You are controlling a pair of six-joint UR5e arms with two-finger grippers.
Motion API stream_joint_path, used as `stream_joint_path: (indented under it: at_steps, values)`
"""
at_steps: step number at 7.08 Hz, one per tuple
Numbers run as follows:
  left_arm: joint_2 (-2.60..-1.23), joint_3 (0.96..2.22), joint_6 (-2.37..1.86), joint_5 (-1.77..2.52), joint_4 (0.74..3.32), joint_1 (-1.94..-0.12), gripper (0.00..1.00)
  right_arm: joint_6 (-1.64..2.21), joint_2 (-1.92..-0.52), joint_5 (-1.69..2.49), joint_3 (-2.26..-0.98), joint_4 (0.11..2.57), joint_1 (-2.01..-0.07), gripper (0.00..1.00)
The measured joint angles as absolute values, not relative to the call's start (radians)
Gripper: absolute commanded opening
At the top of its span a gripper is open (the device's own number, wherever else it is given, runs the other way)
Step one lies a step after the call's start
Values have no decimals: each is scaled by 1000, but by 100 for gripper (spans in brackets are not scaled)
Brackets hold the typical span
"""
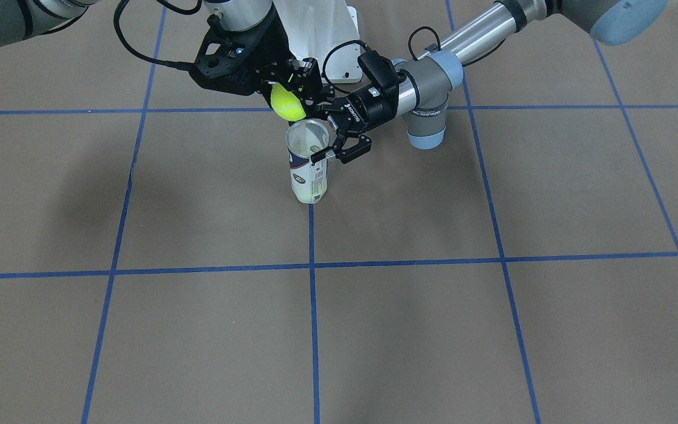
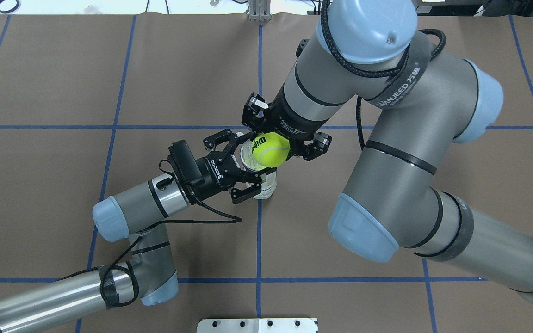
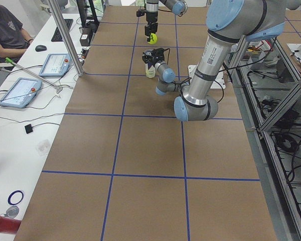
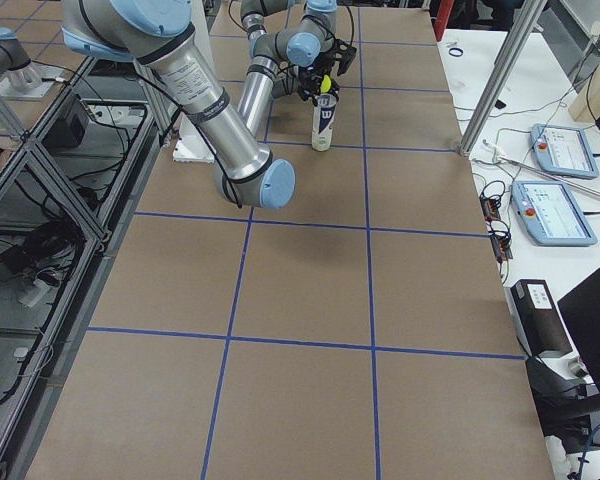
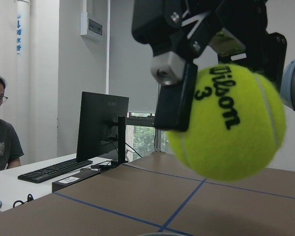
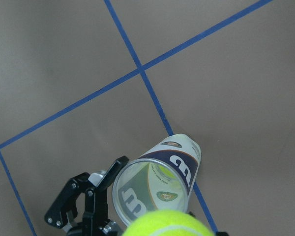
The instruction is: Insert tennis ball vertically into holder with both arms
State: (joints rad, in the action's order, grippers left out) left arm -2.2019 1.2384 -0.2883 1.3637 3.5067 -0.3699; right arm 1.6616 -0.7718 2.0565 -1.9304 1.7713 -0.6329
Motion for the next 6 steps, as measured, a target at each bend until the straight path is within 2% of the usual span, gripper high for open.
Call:
stream_joint_path:
  at_steps: [3, 4, 5, 6]
  values:
    - [-2201, 1238, -288, 1364, 3507, -369, 88, 1658, -741, 2048, -1884, 1767, -627, 1]
    - [-2201, 1238, -288, 1364, 3507, -369, 88, 1657, -739, 2048, -1879, 1767, -627, 53]
    - [-2201, 1238, -288, 1364, 3507, -368, 88, 1655, -738, 2048, -1877, 1766, -626, 97]
    - [-2201, 1238, -288, 1364, 3507, -368, 88, 1654, -738, 2048, -1875, 1766, -626, 98]
